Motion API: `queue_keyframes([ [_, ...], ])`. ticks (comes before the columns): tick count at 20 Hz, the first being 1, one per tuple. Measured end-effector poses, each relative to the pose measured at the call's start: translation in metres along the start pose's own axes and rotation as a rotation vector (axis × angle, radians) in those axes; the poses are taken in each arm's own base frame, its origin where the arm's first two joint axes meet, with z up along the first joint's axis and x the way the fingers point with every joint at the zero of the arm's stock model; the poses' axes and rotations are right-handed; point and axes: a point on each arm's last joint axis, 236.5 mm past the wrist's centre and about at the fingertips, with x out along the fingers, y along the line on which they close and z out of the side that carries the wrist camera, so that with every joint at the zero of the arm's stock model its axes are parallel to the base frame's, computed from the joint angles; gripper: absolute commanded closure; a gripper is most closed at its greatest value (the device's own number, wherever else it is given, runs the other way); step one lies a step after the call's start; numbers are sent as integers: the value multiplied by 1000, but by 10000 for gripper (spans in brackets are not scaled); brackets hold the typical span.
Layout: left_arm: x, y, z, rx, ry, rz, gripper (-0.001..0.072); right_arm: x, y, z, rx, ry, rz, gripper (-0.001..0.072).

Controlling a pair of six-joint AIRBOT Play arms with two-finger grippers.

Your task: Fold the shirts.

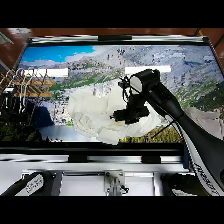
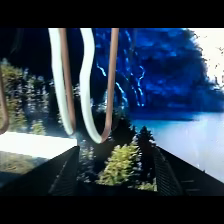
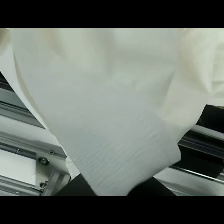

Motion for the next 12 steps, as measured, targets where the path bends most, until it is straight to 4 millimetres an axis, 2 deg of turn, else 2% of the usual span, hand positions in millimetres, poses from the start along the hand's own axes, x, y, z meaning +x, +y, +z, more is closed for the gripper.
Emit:
queue_keyframes([
  [5, 14, -1, -1, 0, 10, -9, 164, 0, 0, 0, 10, 2, -1, 625],
  [12, 18, 2, 0, -8, 5, -4, 165, 0, 0, 1, 13, -4, 1, 625],
])
